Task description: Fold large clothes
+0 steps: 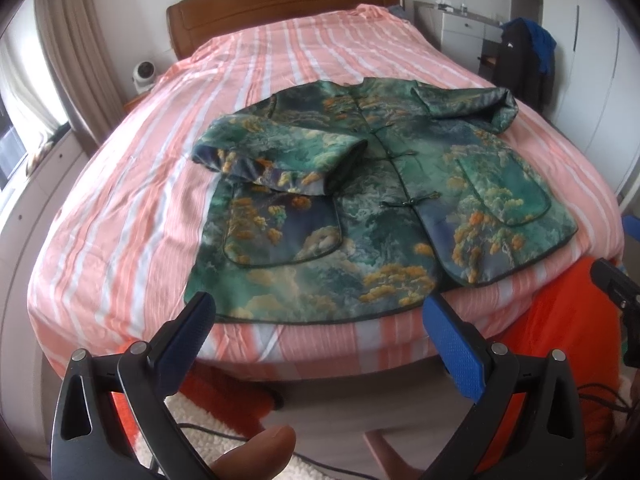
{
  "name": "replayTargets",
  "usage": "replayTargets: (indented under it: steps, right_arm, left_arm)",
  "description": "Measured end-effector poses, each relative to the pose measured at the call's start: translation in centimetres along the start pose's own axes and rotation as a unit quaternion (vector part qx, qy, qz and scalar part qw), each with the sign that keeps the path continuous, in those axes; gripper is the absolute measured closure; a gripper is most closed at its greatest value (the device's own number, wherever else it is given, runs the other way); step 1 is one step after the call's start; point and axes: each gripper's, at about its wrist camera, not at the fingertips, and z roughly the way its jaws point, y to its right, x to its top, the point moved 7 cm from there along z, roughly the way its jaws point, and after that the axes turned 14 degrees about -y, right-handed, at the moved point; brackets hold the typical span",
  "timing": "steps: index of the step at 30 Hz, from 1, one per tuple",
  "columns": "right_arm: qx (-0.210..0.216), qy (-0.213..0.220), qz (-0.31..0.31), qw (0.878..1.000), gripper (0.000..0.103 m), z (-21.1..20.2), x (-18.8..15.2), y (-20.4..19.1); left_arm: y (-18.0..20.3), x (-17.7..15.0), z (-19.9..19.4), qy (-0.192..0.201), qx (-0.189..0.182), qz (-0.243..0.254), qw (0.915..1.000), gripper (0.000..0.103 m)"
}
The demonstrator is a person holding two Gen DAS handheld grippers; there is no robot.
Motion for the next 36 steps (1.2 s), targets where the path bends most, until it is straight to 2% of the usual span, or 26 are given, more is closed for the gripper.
replayTargets:
  steps: [6, 19, 36]
  right_arm:
    - [0.0, -0.002, 0.003, 1.0, 0.0, 0.25, 0.02, 0.08]
    - [-0.005, 0.002, 0.013, 1.0, 0.0, 0.38, 0.09, 0.34]
    - [-0.005, 0.0, 0.024, 1.0, 0.0, 0.56, 0.01, 0.82]
  left_arm:
    - [-0.12, -0.13, 0.4, -0.01, -0.002, -0.002, 0.9999, 0.0]
    - [0.23, 0.06, -0.18, 0.002, -0.003, 0.004, 1.0, 0.0]
    - [0.18, 0.08, -0.01, -0.004, -0.001, 0.005, 1.0, 0.0]
